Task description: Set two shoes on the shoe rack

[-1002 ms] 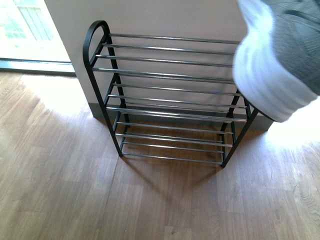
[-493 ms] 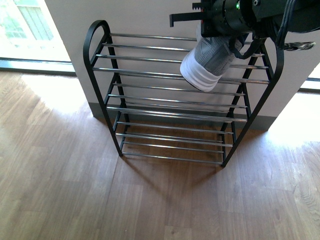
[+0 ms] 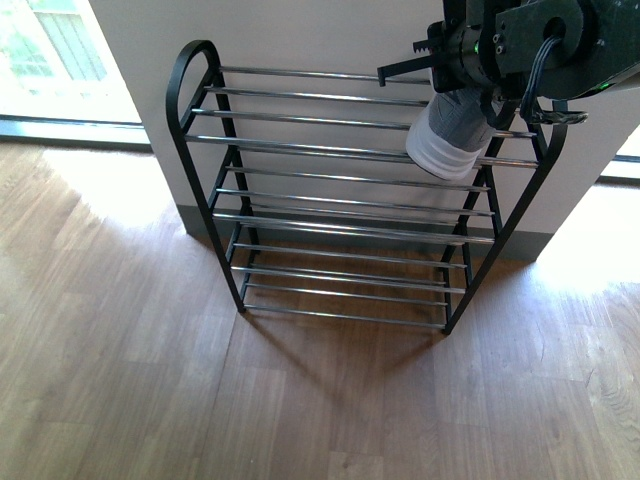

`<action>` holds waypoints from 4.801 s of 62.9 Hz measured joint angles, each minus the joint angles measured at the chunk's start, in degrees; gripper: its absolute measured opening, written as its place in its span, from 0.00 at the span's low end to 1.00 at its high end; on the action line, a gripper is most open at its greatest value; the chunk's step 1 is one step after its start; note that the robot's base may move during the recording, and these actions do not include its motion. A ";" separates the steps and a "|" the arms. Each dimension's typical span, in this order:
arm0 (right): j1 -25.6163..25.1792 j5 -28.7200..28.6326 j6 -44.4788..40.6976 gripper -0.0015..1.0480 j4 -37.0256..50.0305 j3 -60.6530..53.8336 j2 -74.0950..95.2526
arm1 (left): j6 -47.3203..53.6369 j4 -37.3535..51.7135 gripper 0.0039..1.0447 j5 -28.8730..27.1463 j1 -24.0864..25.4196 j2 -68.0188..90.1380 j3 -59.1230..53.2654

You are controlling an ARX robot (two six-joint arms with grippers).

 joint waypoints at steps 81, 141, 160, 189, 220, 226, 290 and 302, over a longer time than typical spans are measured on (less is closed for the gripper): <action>-1.42 -7.65 0.20 0.92 -0.46 -9.94 -13.40 | -0.02 0.00 0.01 0.00 0.00 0.00 0.00; -10.71 -17.99 10.62 0.74 -9.07 -62.71 -92.85 | -0.02 0.00 0.01 0.09 0.00 0.00 0.00; -14.67 -17.68 6.54 0.24 -7.91 -70.31 -100.50 | -0.02 0.00 0.01 0.11 0.00 0.00 0.00; -20.33 -22.95 6.03 0.02 -12.92 -75.41 -110.84 | 0.00 0.02 0.01 0.04 0.00 0.00 0.00; -20.33 -22.97 6.01 0.02 -17.40 -77.44 -118.77 | -0.02 0.00 0.01 0.04 0.00 0.00 0.00; -20.33 -22.97 6.01 0.02 -18.82 -77.44 -120.17 | -0.02 0.00 0.01 0.04 0.00 0.00 0.00; -20.33 -22.93 5.99 0.33 -29.57 -77.42 -130.64 | -0.02 0.00 0.01 0.04 0.00 0.00 0.00; -20.37 -23.06 5.97 0.65 -29.57 -77.42 -130.66 | -0.02 0.00 0.01 -0.22 0.02 0.00 0.00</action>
